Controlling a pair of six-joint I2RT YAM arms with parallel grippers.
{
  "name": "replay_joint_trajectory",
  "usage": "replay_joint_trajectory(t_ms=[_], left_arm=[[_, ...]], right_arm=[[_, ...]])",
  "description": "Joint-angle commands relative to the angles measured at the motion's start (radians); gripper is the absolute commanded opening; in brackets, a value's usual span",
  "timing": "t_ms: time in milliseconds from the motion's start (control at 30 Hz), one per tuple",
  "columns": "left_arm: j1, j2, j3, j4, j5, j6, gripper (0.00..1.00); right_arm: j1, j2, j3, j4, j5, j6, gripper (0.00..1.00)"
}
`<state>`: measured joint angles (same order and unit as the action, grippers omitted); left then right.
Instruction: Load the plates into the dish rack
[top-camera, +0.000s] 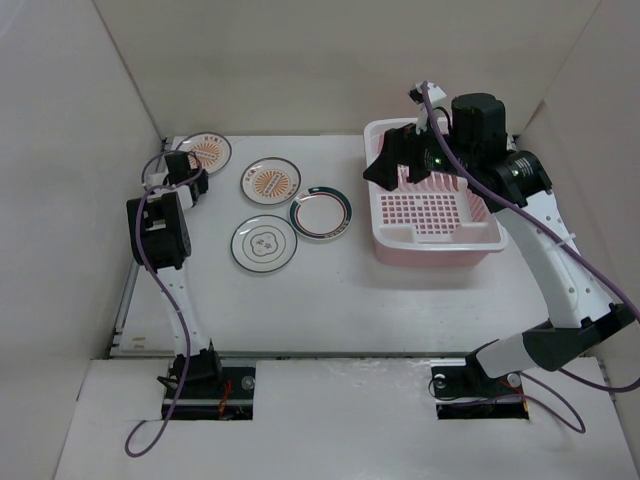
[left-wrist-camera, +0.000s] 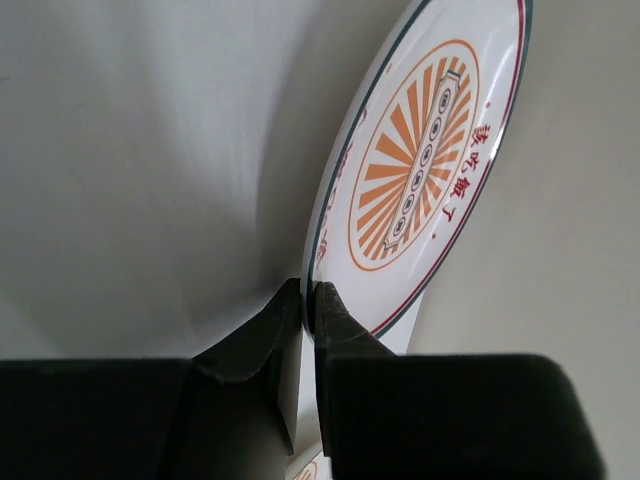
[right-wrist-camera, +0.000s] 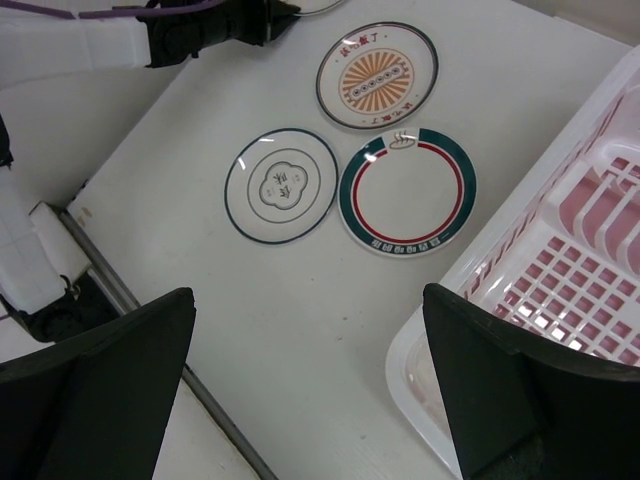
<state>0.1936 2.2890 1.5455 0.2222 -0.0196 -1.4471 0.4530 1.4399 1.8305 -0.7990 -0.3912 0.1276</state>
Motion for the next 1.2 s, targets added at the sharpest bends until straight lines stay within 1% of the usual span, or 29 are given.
replay_joint_trajectory(t_ms=[0,67,100,200,233,267,300,333,367,467,500,533,600,633,667,733,767,800,833,867,900,933,967,1000,1033,1067,1100,1133,1167], left_arm=[[0.0,-0.074,-0.099,-0.083,0.009,0.048,0.0],[0.0,-0.138,-0.114,-0.099,-0.009,0.073,0.0],[-0.009,-0.158,-0.125,-0.109,-0.02,0.123,0.0],[-0.034,-0.219,-0.084,-0.173,-0.06,0.238,0.0],[-0.034,-0.23,-0.043,-0.194,-0.071,0.325,0.0],[-0.046,-0.243,-0.021,-0.216,-0.085,0.365,0.0],[-0.046,-0.262,-0.001,-0.248,-0.085,0.402,0.0],[-0.046,-0.278,0.01,-0.248,-0.085,0.434,0.0],[-0.057,-0.298,0.01,-0.248,-0.073,0.498,0.0],[-0.078,-0.407,-0.054,-0.202,-0.042,0.583,0.0],[-0.089,-0.434,-0.055,-0.202,-0.063,0.644,0.0],[-0.101,-0.483,-0.055,-0.23,-0.078,0.68,0.0],[-0.141,-0.531,-0.055,-0.257,-0.104,0.753,0.0],[-0.155,-0.557,-0.055,-0.27,-0.141,0.816,0.0],[-0.164,-0.606,-0.064,-0.279,-0.141,0.844,0.0],[-0.174,-0.651,-0.073,-0.308,-0.141,0.861,0.0],[-0.174,-0.683,-0.062,-0.36,-0.141,0.873,0.0],[-0.174,-0.694,-0.021,-0.4,-0.122,0.873,0.0],[-0.174,-0.694,0.008,-0.449,-0.112,0.855,0.0],[-0.174,-0.704,0.043,-0.553,-0.1,0.84,0.0],[-0.174,-0.704,0.079,-0.605,-0.089,0.817,0.0],[-0.174,-0.704,0.155,-0.659,-0.074,0.768,0.0],[-0.174,-0.704,0.197,-0.713,-0.063,0.742,0.0],[-0.174,-0.689,0.24,-0.821,-0.037,0.71,0.0],[-0.174,-0.678,0.317,-0.866,-0.007,0.683,0.0],[-0.174,-0.665,0.358,-0.911,0.021,0.645,0.0],[-0.174,-0.652,0.385,-0.95,0.079,0.624,0.0],[-0.174,-0.652,0.386,-0.992,0.11,0.598,0.0],[-0.19,-0.667,0.346,-0.992,0.139,0.567,0.0]], right_arm=[[0.007,-0.006,0.042,0.061,0.06,-0.013,1.0],[0.032,-0.006,0.042,0.061,0.136,-0.013,1.0],[0.032,-0.006,0.033,0.061,0.15,-0.013,1.0],[0.041,-0.041,-0.017,0.121,0.152,-0.034,1.0],[0.041,-0.041,-0.042,0.139,0.152,-0.034,1.0],[0.041,-0.041,-0.059,0.153,0.14,-0.034,1.0],[0.041,-0.041,-0.077,0.171,0.077,-0.034,1.0],[0.032,-0.041,-0.098,0.191,0.051,-0.034,1.0],[0.032,-0.041,-0.143,0.239,0.029,-0.02,1.0],[0.003,-0.029,-0.217,0.331,-0.083,-0.011,1.0],[-0.011,-0.016,-0.217,0.331,-0.093,-0.011,1.0],[-0.011,-0.007,-0.208,0.331,-0.069,-0.011,1.0],[-0.011,0.02,-0.166,0.288,-0.031,-0.049,1.0],[-0.011,0.02,-0.149,0.276,-0.015,-0.063,1.0],[-0.011,0.033,-0.14,0.276,0.009,-0.063,1.0],[-0.011,0.033,-0.129,0.276,0.022,-0.072,1.0],[-0.011,0.042,-0.129,0.276,0.031,-0.072,1.0],[0.002,0.042,-0.105,0.267,0.055,-0.083,0.99],[0.028,0.051,-0.091,0.227,0.092,-0.168,0.99],[0.074,0.051,-0.077,0.204,0.305,-0.228,0.99],[0.196,0.051,-0.077,0.192,0.422,-0.293,1.0],[0.248,0.042,-0.12,0.22,0.518,-0.387,1.0],[0.289,0.042,-0.146,0.242,0.59,-0.419,1.0],[0.346,0.042,-0.167,0.26,0.685,-0.442,1.0],[0.374,0.042,-0.206,0.282,0.734,-0.463,1.0],[0.4,0.042,-0.223,0.331,0.78,-0.508,1.0],[0.424,0.051,-0.232,0.354,0.82,-0.528,1.0],[0.464,0.06,-0.232,0.369,0.869,-0.54,1.0],[0.48,0.071,-0.221,0.397,0.87,-0.551,1.0]])
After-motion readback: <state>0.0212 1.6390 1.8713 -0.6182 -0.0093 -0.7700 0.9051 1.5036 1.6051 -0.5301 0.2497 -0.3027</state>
